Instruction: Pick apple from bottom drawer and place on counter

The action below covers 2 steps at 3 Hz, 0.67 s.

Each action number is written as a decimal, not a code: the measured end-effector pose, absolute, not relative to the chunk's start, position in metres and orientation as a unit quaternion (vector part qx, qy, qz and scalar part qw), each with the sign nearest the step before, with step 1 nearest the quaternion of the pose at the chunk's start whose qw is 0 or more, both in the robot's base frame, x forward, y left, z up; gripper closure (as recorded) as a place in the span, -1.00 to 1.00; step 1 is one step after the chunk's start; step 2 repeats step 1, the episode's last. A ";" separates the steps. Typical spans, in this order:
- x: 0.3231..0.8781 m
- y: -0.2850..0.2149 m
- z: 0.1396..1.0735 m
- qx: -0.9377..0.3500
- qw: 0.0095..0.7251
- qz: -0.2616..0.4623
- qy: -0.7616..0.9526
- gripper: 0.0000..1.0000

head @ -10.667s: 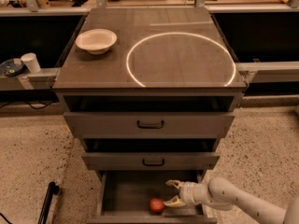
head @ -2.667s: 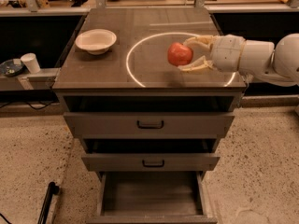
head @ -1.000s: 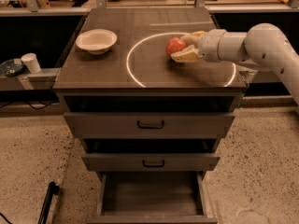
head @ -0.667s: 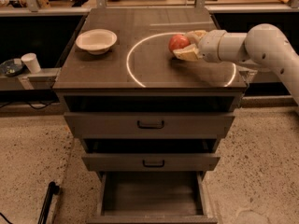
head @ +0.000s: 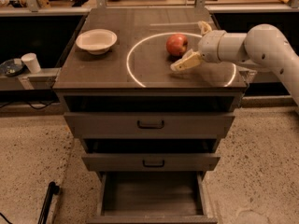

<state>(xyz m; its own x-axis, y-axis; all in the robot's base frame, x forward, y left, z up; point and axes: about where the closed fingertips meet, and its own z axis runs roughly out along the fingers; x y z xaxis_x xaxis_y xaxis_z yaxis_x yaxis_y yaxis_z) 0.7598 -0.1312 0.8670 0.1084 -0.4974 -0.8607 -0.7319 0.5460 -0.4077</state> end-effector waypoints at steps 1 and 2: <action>0.760 -0.131 0.867 -0.466 0.581 0.101 0.660 -1.00; 0.760 -0.131 0.867 -0.466 0.581 0.101 0.660 -1.00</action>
Offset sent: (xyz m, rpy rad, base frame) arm 0.0000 0.0000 0.0000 0.0000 0.0000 0.0000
